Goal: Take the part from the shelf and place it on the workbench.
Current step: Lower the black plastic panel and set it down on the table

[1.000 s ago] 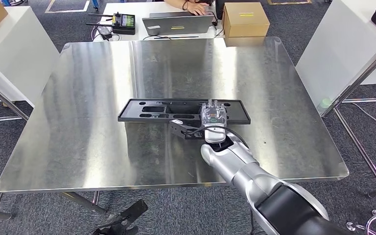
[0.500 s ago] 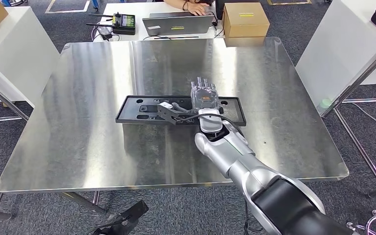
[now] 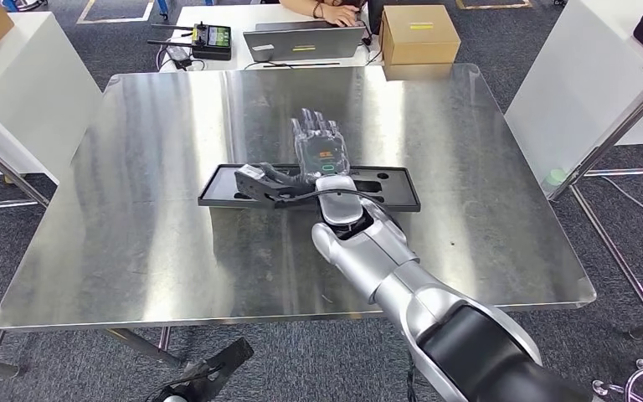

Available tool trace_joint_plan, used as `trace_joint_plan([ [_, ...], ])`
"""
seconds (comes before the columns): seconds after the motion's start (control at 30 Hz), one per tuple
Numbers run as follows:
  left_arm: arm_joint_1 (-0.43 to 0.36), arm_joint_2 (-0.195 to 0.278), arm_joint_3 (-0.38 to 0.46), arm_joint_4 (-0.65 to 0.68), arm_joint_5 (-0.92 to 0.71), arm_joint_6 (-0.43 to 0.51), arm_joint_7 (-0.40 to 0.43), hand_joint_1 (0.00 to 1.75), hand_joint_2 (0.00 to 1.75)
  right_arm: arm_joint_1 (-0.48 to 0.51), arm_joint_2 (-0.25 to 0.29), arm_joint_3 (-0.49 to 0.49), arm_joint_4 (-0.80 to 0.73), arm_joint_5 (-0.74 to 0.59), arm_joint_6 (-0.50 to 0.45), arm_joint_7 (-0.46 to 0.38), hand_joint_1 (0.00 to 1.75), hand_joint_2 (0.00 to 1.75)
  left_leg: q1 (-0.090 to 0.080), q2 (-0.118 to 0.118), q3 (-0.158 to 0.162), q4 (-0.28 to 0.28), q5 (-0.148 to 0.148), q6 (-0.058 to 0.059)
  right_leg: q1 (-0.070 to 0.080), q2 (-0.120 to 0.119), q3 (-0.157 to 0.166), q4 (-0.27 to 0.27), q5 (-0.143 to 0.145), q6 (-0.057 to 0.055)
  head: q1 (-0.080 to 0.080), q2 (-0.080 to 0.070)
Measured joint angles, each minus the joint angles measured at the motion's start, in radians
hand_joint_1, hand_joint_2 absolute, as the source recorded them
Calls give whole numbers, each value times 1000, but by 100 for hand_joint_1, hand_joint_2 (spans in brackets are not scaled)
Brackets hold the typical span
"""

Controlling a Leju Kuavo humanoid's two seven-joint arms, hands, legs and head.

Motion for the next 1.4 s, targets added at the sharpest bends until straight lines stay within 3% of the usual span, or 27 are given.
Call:
trace_joint_plan([
  [0.1, 0, 0, 8, 0, -1, 3, 1, 0, 0, 2, 15, -40, -35, -82, -53, -104, 0, 0, 0, 0, 1, 0, 0, 0, 0, 0, 1, 0, 0, 0, 0, 0],
  [0.23, 1, 1, 24, 0, -9, 6, -4, 0, 0, 51, 43, -150, -182, -362, -59, -413, 0, 0, 0, -1, 1, 0, 0, 0, 0, 0, 1, 0, 0, 0, 0, 0],
  [0.3, 1, 1, 33, 0, -16, 7, -11, 0, 0, 88, 53, -198, -291, -478, -23, -507, 0, 0, 0, -2, 1, 0, 0, 0, 0, -1, 1, 0, 0, 0, 0, 0],
  [0.57, 2, 3, 52, 0, -20, 7, -17, 0, 0, 166, 60, -267, -511, -536, 14, -539, 0, 0, -1, -1, 1, 0, 0, 0, 0, -1, 1, 0, 0, 0, 0, 0],
  [1.07, 2, 3, 53, 0, -21, 7, -18, 0, 0, 189, 60, -287, -576, -556, 25, -557, 0, 0, -1, -1, 1, 0, 0, 0, 0, -1, 2, 0, 0, 0, 0, 0],
  [1.13, 2, 3, 53, 0, -25, 7, -23, 0, 0, 202, 63, -290, -597, -653, 84, -627, 0, 0, -1, -1, 2, 0, 0, 0, 0, -1, 2, 0, 0, 0, 0, 0],
  [1.27, 2, 4, 58, 0, -42, 7, -40, 0, 0, 267, 68, -292, -745, -955, 289, -790, 0, 0, -1, -1, 1, 0, 0, 0, 0, -1, 1, 0, 0, 0, 0, 0],
  [1.4, 1, 5, 69, 0, -53, 8, -54, 0, 0, 331, 68, -285, -909, -1180, 439, -821, 0, 0, -1, -1, 1, 0, -1, 0, 0, 0, 1, 0, 0, 0, 0, 0],
])
